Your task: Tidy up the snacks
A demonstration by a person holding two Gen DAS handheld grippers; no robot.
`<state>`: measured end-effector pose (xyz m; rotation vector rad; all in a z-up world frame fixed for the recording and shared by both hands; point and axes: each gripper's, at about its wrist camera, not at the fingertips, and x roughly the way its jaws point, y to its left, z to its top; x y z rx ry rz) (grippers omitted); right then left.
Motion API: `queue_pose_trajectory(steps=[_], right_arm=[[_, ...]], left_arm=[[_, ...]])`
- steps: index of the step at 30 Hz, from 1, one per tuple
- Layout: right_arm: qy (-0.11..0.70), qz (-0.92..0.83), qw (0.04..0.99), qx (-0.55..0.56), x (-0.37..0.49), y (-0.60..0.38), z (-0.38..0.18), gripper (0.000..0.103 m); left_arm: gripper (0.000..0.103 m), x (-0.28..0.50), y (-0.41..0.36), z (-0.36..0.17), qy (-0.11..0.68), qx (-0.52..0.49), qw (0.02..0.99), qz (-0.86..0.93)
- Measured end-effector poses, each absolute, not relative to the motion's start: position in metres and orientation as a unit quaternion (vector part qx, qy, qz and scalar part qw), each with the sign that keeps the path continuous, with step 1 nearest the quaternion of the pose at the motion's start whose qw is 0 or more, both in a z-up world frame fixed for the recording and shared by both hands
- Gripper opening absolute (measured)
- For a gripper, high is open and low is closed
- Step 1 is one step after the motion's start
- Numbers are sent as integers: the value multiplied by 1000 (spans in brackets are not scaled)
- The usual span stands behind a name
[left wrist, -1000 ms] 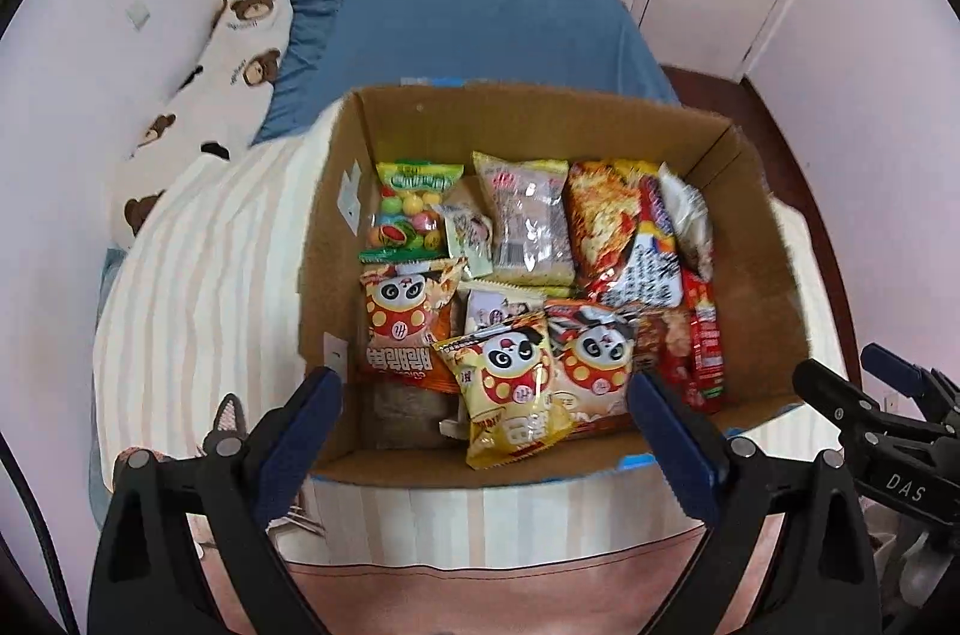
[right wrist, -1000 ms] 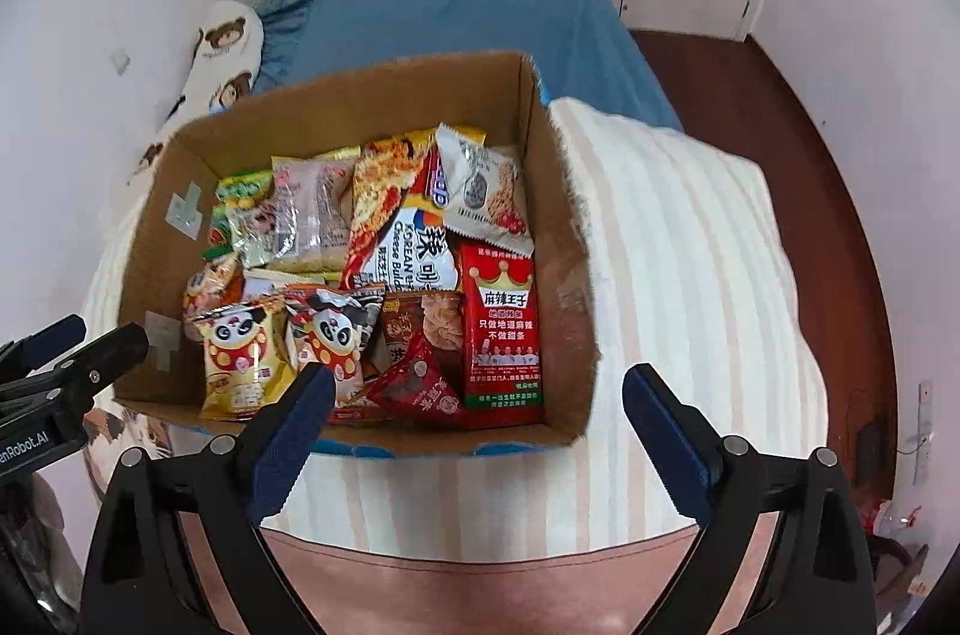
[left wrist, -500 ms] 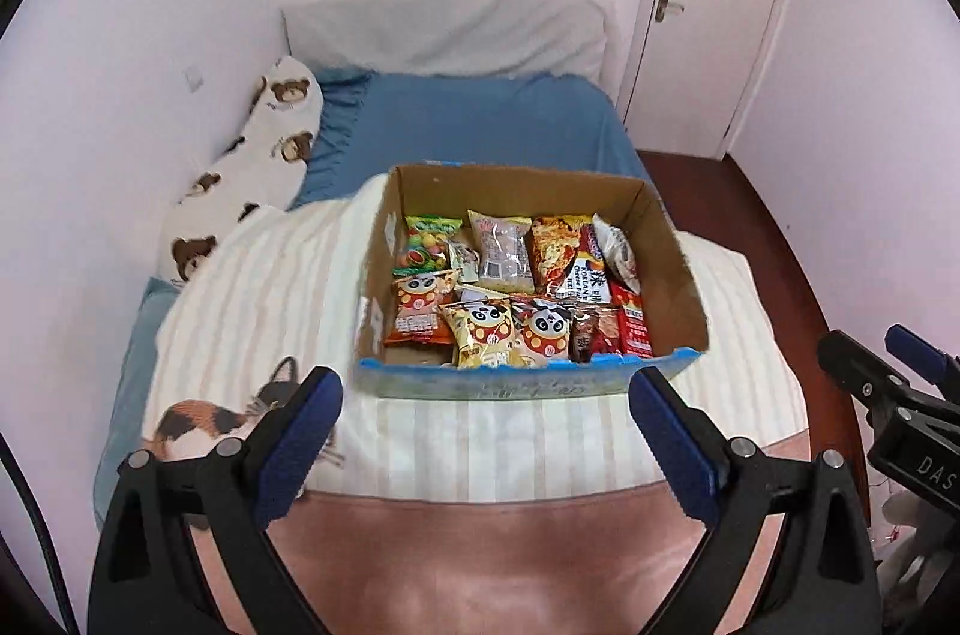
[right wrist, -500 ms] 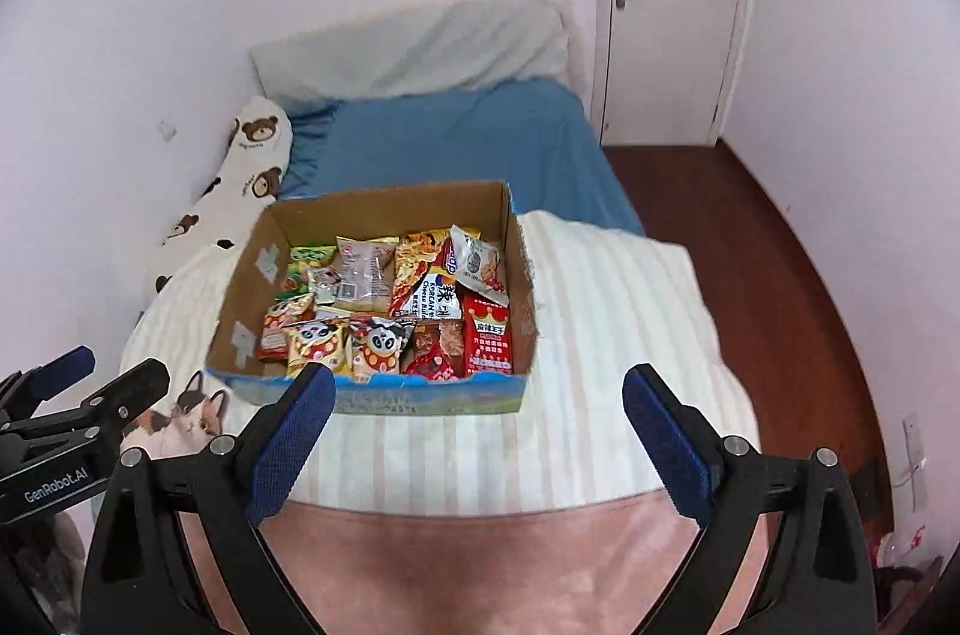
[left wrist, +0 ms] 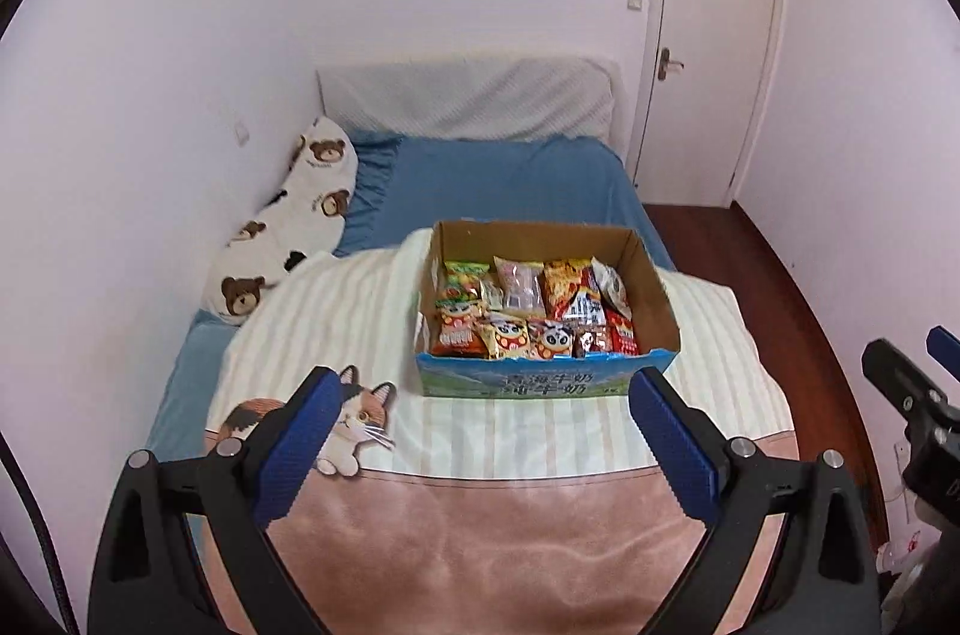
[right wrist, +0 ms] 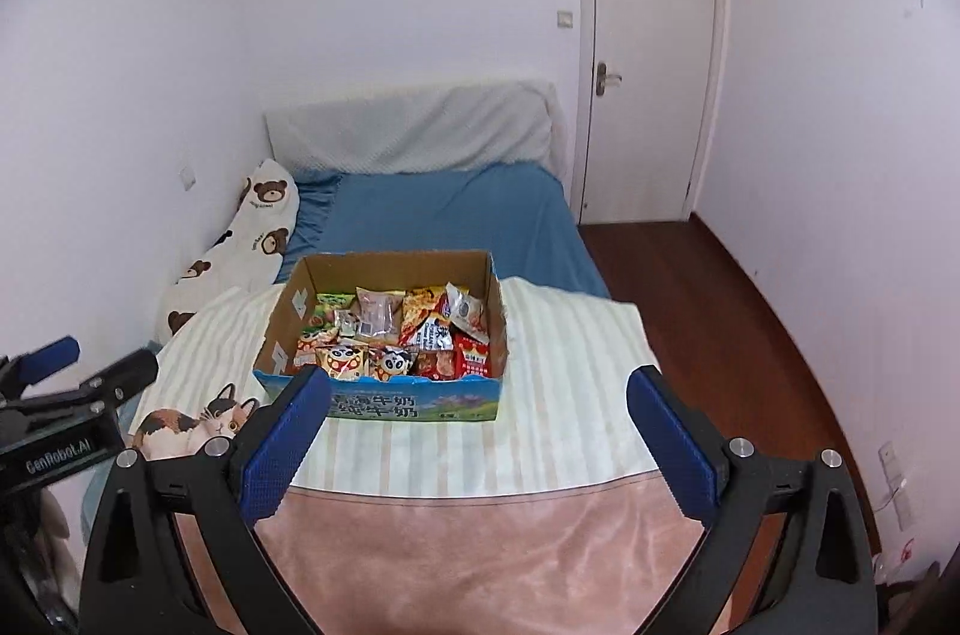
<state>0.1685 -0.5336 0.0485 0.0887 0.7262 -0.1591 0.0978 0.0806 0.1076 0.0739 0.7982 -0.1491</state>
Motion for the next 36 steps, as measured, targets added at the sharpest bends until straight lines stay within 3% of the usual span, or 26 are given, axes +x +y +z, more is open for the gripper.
queue_pose_trajectory(steps=[7,10,36], right_arm=[[348,-67,934,39,154,-531,59,102],[346,-62,935,42,162,-532,54,102],[413,-79,906,39,298,-551,-41,102]], left_arm=[[98,90,82,114,379,29,922,-76],[103,97,83,108,386,17,919,-80],[103,204,47,33,453,46,889,-51]])
